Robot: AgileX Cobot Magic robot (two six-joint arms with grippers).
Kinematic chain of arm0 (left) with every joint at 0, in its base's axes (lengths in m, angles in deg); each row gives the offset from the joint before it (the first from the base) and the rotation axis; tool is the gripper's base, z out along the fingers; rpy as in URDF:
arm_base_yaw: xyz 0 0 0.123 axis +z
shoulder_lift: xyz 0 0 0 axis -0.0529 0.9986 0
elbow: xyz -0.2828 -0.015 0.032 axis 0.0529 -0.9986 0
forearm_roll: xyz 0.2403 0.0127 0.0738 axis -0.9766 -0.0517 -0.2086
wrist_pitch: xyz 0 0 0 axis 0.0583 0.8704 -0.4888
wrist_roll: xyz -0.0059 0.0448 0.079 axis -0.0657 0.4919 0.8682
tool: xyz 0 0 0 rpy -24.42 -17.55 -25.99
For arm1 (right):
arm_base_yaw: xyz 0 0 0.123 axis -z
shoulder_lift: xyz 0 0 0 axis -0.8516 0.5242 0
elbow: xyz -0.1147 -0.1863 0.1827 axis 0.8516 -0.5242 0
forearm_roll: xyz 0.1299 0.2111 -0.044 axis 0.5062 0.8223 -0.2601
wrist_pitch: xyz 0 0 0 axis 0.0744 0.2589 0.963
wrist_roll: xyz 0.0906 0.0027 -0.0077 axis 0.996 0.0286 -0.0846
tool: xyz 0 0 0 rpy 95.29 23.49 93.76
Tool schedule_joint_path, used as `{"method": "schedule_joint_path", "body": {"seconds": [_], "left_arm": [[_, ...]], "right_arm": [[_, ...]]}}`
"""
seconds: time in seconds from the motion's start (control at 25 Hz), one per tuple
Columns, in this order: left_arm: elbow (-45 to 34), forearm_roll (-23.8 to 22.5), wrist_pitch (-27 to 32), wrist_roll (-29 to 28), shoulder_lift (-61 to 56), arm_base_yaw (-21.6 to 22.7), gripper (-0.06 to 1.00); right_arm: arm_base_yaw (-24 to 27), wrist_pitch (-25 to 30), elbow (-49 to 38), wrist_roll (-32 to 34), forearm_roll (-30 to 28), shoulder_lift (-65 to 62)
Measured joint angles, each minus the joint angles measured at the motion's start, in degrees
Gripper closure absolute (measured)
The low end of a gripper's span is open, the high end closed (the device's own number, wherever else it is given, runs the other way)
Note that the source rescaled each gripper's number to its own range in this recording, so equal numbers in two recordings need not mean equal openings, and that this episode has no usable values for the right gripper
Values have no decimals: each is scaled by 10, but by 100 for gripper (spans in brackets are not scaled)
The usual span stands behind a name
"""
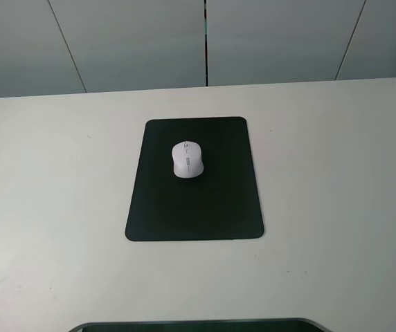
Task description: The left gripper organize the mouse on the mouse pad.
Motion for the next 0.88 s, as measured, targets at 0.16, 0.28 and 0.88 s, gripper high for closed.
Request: {"method": "schedule_joint_path", "body": {"seconds": [0.16,0.28,0.88], "left_arm": [[-91,0,-1,-2,-99,46,-6],[-155,0,-1,-2,-174,87,-6],[-399,28,1,1,-532,214,-6]], "right_arm": [[0,0,0,0,0,0],[0,0,0,0,0,0],[0,0,0,0,0,0]]}}
